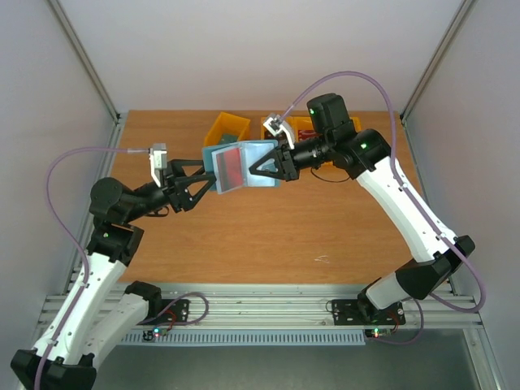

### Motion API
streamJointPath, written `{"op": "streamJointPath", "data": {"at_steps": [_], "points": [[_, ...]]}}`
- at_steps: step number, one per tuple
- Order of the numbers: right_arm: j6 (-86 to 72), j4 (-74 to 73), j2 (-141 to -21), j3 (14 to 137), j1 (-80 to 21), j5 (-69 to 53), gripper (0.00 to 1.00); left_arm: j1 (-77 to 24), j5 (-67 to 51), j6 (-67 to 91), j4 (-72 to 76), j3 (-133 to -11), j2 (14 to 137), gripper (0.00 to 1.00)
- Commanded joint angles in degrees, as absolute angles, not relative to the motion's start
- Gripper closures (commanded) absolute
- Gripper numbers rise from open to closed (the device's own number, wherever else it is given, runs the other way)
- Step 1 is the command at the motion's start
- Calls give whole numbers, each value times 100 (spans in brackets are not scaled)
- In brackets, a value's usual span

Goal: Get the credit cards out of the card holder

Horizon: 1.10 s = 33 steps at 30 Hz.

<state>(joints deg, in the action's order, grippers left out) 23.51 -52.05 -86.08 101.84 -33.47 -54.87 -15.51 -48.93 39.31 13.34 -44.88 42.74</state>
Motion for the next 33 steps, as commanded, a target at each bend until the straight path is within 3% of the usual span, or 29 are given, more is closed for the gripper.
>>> {"op": "streamJointPath", "data": {"at_steps": [1, 4, 10, 33], "points": [[2255, -5041, -8639, 10360, -3400, -5593, 99, -1641, -4971, 3590, 1347, -4514, 4336, 26], [2259, -5027, -8661, 10386, -3425, -5581, 99, -1720, -5051, 3457, 1337, -4530, 4375, 31], [2344, -5080, -8610, 10388, -3423, -5589, 99, -1718, -4868, 3456, 1450, -4431, 4305, 59], [2645, -5562, -8678, 10727, -3443, -6167, 98, -1561, -4470, 3686, 1491, -4204, 4212, 69]]}}
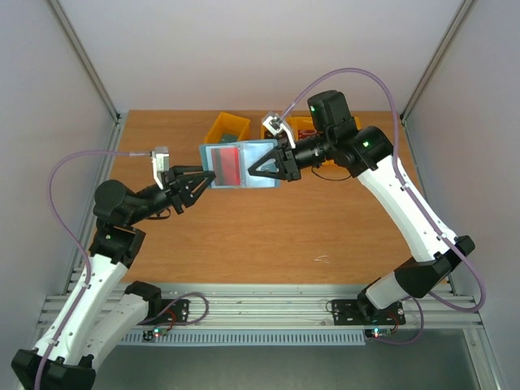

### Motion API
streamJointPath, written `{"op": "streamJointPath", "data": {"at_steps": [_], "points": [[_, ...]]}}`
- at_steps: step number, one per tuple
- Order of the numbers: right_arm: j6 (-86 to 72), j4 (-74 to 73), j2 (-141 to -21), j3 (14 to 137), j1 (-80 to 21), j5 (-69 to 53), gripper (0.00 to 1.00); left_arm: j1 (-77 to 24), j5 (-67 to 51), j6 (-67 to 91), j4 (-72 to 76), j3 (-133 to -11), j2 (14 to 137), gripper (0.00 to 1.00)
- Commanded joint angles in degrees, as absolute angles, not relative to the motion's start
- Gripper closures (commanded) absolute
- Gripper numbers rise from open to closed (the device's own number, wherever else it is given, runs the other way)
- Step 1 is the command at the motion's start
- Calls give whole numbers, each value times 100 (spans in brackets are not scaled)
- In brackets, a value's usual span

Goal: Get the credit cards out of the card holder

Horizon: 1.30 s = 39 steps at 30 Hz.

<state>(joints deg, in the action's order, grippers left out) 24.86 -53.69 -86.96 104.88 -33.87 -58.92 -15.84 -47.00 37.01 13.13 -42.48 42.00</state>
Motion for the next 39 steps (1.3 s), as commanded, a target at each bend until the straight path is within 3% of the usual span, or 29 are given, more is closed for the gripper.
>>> {"op": "streamJointPath", "data": {"at_steps": [1, 7, 11, 14, 17, 20, 25, 28, 33, 39], "points": [[2633, -5585, -8702, 10747, -3443, -6198, 98, -1556, -4435, 3606, 1405, -4209, 4231, 69], [2700, -5629, -8993, 10912, -3870, -5972, 98, -1776, -4767, 3291, 1461, -4258, 4300, 69], [2623, -5398, -9084, 10960, -3937, -5958, 98, -1846, -4780, 3221, 1492, -4216, 4291, 80], [2605, -5338, -9153, 10966, -3937, -5974, 98, -1847, -4763, 3209, 1512, -4183, 4252, 98], [2564, -5354, -9237, 10982, -3934, -5812, 96, -1848, -4795, 3242, 1560, -4136, 4206, 100], [2529, -5386, -9271, 10999, -3936, -5401, 85, -1847, -4800, 3245, 1553, -4099, 4154, 100], [2764, -5503, -8976, 10983, -3915, -4450, 48, -1833, -4753, 3058, 1436, -4031, 4054, 100], [2969, -5705, -8847, 11091, -3914, -3924, 30, -1837, -4810, 2889, 1415, -4022, 4031, 100], [3107, -5987, -8828, 11383, -3946, -3195, 28, -1842, -5012, 2699, 1413, -4015, 4012, 100], [2984, -5876, -9138, 11477, -4094, -4227, 16, -1829, -5113, 2672, 1435, -4032, 3964, 100]]}}
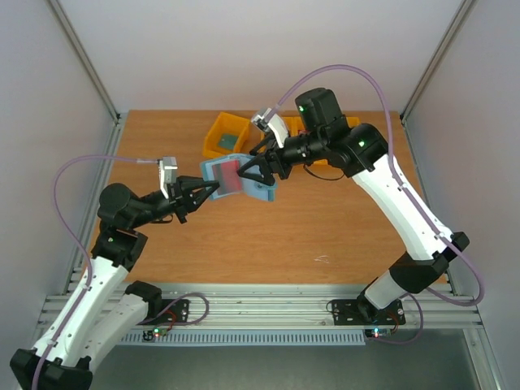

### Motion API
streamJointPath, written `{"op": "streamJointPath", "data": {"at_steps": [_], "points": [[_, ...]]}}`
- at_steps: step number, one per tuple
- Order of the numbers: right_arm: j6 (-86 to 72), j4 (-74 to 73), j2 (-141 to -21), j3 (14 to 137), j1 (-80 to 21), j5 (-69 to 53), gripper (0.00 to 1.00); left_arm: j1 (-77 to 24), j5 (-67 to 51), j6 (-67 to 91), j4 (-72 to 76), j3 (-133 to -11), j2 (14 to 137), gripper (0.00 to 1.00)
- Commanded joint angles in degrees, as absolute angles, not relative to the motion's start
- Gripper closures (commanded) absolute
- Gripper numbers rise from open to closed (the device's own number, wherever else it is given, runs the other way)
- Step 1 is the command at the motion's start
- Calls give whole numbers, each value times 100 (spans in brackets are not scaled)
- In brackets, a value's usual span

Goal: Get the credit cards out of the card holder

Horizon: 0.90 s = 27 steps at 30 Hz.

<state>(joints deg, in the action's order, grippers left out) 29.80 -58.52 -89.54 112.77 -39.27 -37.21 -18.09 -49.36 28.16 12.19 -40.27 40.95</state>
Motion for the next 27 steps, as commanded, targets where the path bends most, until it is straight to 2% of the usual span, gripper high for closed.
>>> {"op": "streamJointPath", "data": {"at_steps": [1, 7, 9, 10, 13, 15, 18, 23, 27], "points": [[2935, -5816, -9186, 11470, -4167, -4274, 15, -1828, -5084, 2672, 1441, -4034, 3960, 100], [2429, -5266, -9331, 11302, -4305, -4129, 15, -1820, -5079, 2730, 1466, -4032, 3936, 100], [2356, -5213, -9343, 11259, -4305, -3990, 20, -1812, -5069, 2716, 1450, -4020, 3912, 100], [2282, -5119, -9341, 11210, -4304, -3956, 28, -1813, -5077, 2720, 1456, -4013, 3902, 100], [2129, -4939, -9362, 11100, -4304, -4035, 66, -1811, -5082, 2766, 1492, -3990, 3888, 100], [2125, -4902, -9385, 11097, -4302, -4162, 81, -1813, -5082, 2783, 1496, -3983, 3886, 100], [2193, -4887, -9387, 11074, -4304, -4331, 96, -1803, -5103, 2872, 1525, -3977, 3869, 100], [2414, -4926, -9315, 10943, -4238, -4695, 99, -1736, -5160, 3143, 1642, -3977, 3829, 100], [2469, -4868, -9219, 10794, -4090, -5021, 99, -1587, -5140, 3506, 1814, -3981, 3778, 83]]}}
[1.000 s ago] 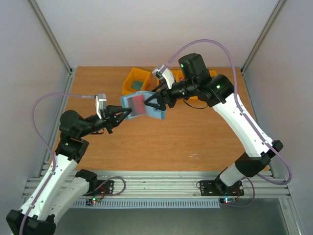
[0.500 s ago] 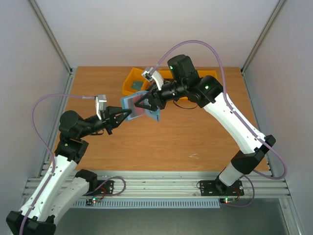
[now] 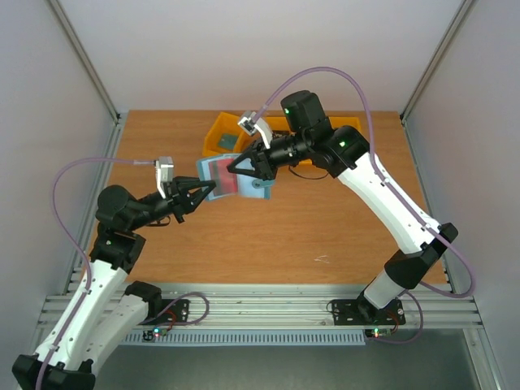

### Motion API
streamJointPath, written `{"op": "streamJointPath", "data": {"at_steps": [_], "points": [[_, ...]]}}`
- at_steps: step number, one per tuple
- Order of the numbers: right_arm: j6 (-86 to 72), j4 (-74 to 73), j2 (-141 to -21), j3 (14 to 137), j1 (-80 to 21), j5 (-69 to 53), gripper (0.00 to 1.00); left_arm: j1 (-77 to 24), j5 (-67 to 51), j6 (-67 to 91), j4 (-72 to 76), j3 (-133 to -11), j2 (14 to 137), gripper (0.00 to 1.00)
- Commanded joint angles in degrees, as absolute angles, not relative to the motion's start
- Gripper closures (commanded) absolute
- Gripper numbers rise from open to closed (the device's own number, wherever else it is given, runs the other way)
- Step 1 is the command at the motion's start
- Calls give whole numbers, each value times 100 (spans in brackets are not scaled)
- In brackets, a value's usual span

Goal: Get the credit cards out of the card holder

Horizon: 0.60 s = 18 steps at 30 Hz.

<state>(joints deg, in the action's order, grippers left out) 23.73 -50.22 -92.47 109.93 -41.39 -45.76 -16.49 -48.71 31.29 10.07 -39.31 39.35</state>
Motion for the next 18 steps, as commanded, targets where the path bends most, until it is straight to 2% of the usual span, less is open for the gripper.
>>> {"op": "streamJointPath", "data": {"at_steps": [1, 9, 18], "points": [[2443, -4830, -9193, 10751, -4032, -5096, 99, -1541, -5119, 3599, 1845, -3978, 3761, 81], [2434, -4791, -9035, 10634, -3823, -5557, 99, -1375, -5021, 3793, 1880, -3922, 3693, 76], [2554, -4918, -9005, 10654, -3812, -6067, 99, -1291, -4608, 3633, 1667, -3927, 3756, 82]]}}
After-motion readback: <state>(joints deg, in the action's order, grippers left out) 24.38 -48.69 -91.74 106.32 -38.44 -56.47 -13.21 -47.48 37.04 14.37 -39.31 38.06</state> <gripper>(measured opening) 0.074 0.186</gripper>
